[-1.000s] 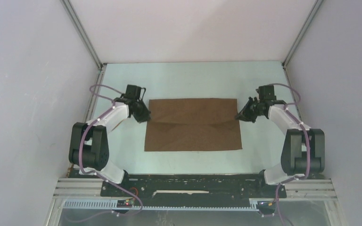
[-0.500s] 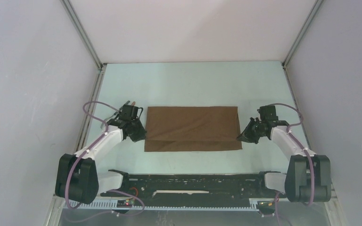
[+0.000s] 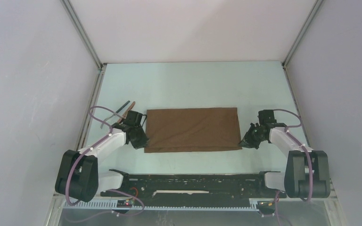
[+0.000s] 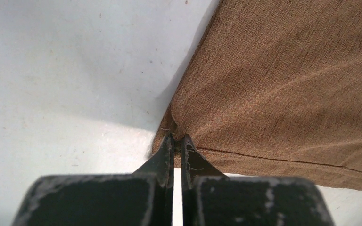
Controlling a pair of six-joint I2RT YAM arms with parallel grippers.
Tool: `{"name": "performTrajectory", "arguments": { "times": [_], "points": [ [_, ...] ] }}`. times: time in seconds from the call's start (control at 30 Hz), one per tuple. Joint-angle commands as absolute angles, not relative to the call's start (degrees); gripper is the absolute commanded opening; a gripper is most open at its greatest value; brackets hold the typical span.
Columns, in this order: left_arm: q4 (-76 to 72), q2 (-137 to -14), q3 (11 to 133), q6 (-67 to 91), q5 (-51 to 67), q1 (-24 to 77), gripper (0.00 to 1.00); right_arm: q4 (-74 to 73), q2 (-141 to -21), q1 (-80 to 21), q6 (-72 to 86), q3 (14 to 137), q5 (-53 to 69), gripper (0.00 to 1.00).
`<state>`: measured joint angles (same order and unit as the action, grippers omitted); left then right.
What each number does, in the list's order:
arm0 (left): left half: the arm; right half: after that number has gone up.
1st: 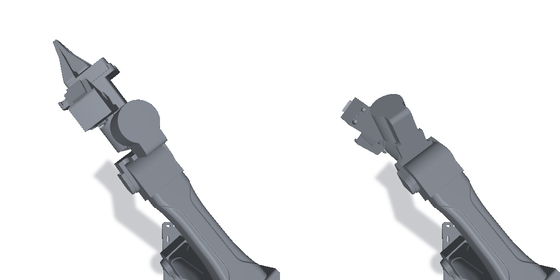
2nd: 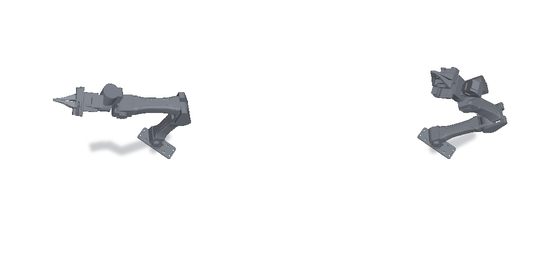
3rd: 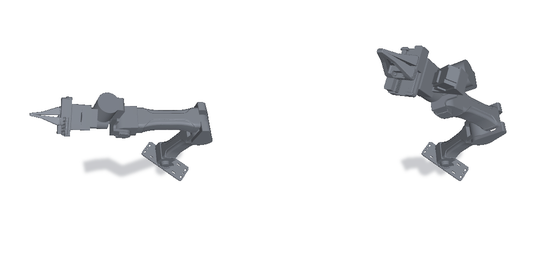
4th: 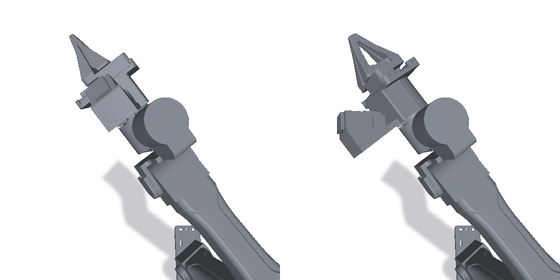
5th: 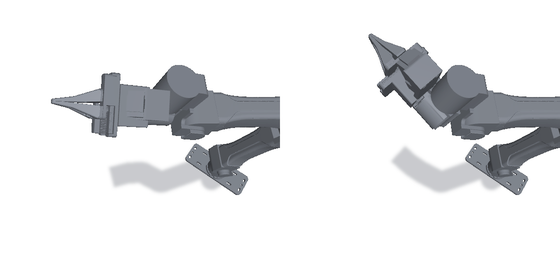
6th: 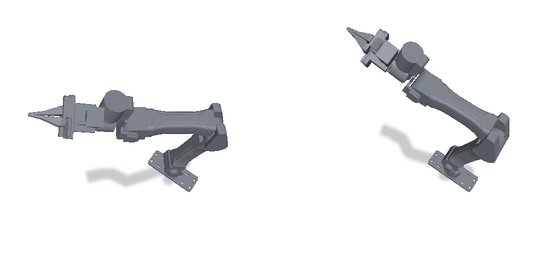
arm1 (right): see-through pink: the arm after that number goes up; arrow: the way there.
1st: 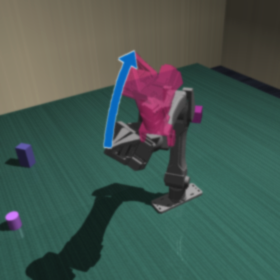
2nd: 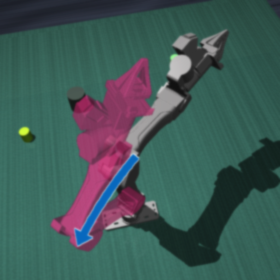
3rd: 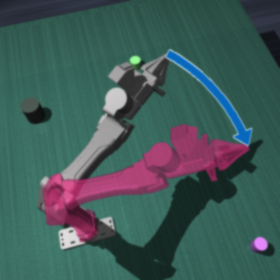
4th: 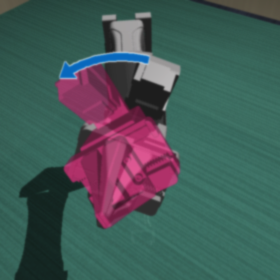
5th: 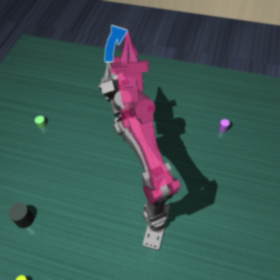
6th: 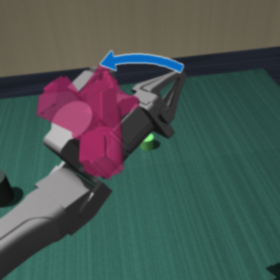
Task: Fold the napkin into a case and place the utensils inside
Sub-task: Fold and flatten the napkin at the center of the board.
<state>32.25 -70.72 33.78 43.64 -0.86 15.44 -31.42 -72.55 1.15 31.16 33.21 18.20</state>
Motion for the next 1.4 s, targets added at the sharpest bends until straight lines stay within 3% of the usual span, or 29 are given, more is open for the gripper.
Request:
{"name": "performTrajectory", "arguments": {
  "times": [0.0, 0.23, 0.83, 1.17, 1.37],
  "points": [
    [33.13, -68.30, 33.74, 45.12, -2.82, 16.40, 0.00, -32.28, -71.29, 1.58, 32.05, 32.96, 16.23, 0.00],
    [35.89, -63.47, 33.35, 46.65, -3.17, 17.10, 0.00, -35.47, -66.13, 2.36, 33.95, 32.96, 14.93, 0.00],
    [35.76, -68.01, 30.24, 48.42, -5.63, 18.55, 0.00, -31.99, -74.91, 2.57, 35.08, 32.83, 11.20, 0.00],
    [42.55, -59.03, 31.86, 48.90, -7.18, 18.63, 0.00, -36.97, -67.80, 2.73, 36.47, 32.87, 10.69, 0.00],
    [42.18, -59.93, 30.58, 49.50, -6.82, 18.68, 0.00, -36.37, -68.69, 2.81, 36.53, 32.87, 10.02, 0.00]
  ]
}}
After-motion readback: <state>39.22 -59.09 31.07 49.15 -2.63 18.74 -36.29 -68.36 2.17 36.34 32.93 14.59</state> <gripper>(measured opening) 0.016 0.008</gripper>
